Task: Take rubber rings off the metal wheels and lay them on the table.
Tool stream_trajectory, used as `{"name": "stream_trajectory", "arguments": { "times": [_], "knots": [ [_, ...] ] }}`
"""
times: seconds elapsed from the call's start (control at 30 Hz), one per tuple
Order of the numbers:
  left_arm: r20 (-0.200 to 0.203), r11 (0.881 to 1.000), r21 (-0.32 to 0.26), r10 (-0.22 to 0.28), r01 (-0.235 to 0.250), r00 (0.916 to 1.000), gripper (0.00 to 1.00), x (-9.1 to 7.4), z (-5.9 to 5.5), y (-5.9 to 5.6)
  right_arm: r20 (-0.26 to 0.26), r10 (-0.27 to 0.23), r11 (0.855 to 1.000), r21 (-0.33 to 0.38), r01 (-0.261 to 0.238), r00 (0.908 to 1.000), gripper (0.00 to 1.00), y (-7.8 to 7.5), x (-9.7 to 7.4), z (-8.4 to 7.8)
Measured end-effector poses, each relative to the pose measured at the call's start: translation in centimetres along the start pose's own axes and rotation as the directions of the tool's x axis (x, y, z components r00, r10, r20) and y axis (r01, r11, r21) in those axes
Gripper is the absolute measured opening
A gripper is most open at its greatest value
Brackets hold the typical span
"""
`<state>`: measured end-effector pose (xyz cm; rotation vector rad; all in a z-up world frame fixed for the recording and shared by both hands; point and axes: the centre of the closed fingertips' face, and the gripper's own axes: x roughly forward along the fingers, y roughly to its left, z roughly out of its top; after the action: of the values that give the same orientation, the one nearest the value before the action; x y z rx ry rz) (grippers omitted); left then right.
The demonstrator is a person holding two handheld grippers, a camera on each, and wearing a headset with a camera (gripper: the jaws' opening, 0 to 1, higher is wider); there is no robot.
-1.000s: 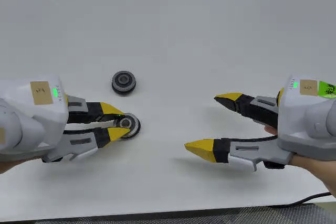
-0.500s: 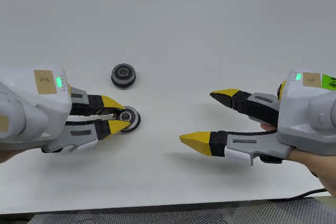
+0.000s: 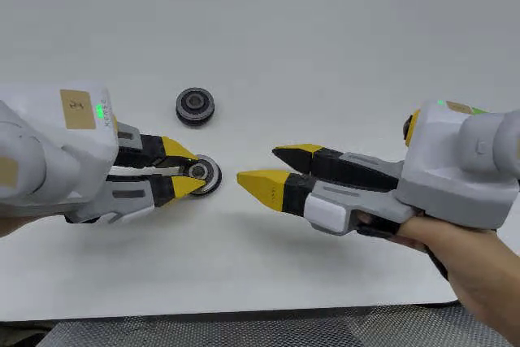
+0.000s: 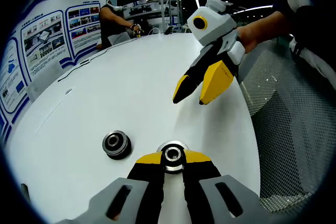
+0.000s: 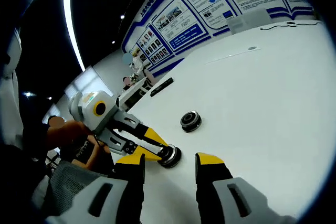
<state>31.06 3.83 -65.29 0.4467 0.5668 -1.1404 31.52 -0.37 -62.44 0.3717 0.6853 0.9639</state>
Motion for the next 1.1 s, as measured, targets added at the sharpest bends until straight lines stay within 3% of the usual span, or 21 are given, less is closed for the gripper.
{"name": "stream_trajectory", "arguments": {
  "times": [0.2,0.37,0.53,0.8,1.1],
  "knots": [
    [-0.006,1.0,0.006,-0.004,0.004,1.0,0.12,0.0,0.0,0.0,-0.045,0.003,0.999,0.041,-0.001,0.999,0.35,0.5,1.5,-1.2],
    [-0.009,1.0,0.008,-0.008,0.008,0.9999,0.12,0.0,-0.1,0.0,-0.05,0.014,0.993,0.12,-0.008,0.9987,0.32,0.9,2.4,-1.4],
    [-0.01,1.0,0.011,-0.009,0.009,0.9999,0.12,0.0,0.0,0.0,-0.057,0.01,0.991,0.135,-0.003,0.9983,0.32,0.9,3.2,-1.6],
    [-0.007,1.0,0.019,-0.016,0.016,0.9998,0.12,0.0,-0.1,0.1,-0.031,-0.005,0.973,0.23,0.012,0.9995,0.32,0.4,3.8,-1.2],
    [-0.012,0.999,0.034,-0.032,0.032,0.9994,0.12,0.0,0.0,0.0,-0.07,-0.01,0.961,0.275,0.029,0.9975,0.31,0.2,4.3,-1.8]
  ]
}}
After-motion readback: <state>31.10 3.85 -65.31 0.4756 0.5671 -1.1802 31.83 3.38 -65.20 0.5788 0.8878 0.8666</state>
